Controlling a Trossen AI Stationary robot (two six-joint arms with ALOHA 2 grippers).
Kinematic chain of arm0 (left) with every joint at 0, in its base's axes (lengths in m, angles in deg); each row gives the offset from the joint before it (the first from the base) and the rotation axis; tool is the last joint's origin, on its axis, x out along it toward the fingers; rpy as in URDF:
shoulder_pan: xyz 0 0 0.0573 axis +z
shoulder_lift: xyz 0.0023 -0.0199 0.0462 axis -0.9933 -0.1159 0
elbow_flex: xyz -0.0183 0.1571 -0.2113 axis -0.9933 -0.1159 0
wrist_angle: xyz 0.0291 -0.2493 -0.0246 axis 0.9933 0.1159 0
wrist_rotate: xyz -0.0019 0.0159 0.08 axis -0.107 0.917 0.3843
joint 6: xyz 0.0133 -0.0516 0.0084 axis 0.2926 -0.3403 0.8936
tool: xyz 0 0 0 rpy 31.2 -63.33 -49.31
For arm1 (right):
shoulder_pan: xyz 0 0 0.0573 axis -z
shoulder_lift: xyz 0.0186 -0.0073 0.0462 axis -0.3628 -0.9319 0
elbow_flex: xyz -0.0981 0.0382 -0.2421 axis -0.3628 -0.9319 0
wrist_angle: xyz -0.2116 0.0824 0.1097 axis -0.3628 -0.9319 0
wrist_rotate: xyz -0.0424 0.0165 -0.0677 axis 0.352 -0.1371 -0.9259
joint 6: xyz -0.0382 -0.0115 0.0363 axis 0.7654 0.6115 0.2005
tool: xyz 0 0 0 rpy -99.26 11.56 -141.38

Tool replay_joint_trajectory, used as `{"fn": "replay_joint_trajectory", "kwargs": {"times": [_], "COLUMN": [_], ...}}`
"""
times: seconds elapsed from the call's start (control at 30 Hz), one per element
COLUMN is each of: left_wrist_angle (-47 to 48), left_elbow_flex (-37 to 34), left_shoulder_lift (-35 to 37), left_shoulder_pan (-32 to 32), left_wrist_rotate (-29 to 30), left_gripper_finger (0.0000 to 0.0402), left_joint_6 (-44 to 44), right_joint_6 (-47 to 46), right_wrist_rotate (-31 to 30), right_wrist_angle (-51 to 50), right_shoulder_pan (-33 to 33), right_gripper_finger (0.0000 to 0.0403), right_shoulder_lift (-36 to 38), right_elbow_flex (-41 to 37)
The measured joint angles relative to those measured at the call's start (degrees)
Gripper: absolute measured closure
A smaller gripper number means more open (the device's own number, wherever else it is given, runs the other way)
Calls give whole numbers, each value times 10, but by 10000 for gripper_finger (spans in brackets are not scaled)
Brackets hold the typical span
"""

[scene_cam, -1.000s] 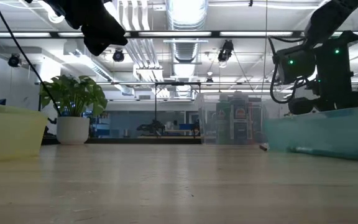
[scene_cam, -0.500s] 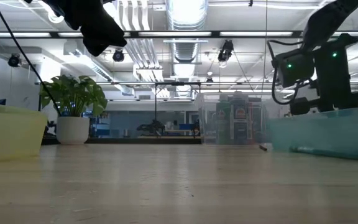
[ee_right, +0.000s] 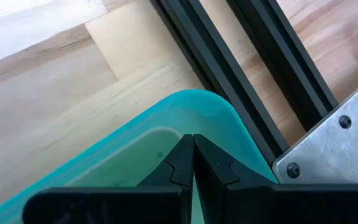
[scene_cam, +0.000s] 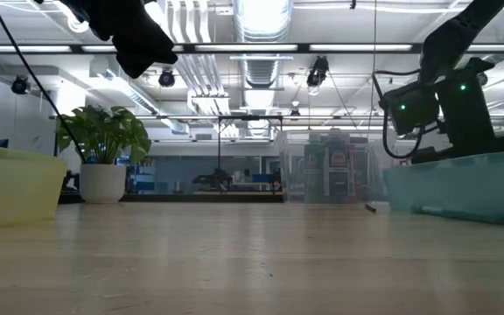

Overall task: Pick & Place Paint Supplies
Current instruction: Adjust the green bin, then put the black eyeshadow brush into the green bin

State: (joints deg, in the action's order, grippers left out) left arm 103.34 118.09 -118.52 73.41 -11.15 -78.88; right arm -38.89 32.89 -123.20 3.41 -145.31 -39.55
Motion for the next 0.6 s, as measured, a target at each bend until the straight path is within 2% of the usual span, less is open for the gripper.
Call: {"fn": "replay_joint_trajectory", "kwargs": {"times": [0.3, 0.47, 0.6], "left_wrist_angle": [-1, -7, -8], "left_elbow_flex": [0, 0, 0], "left_shoulder_lift": [0, 0, 0], "left_shoulder_pan": [-1, -1, -1], "left_wrist_rotate": [0, 0, 0], "left_gripper_finger": [288, 288, 288], "left_joint_6": [19, 38, 42], "right_joint_6": [8, -2, 23], "right_wrist_rotate": [7, -9, -34], "right_wrist_angle": [1, 2, 8], "right_shoulder_pan": [-23, -69, -128], "right_gripper_finger": [395, 395, 395], "right_shoulder_lift": [50, 106, 152], "right_elbow_flex": [0, 0, 0]}}
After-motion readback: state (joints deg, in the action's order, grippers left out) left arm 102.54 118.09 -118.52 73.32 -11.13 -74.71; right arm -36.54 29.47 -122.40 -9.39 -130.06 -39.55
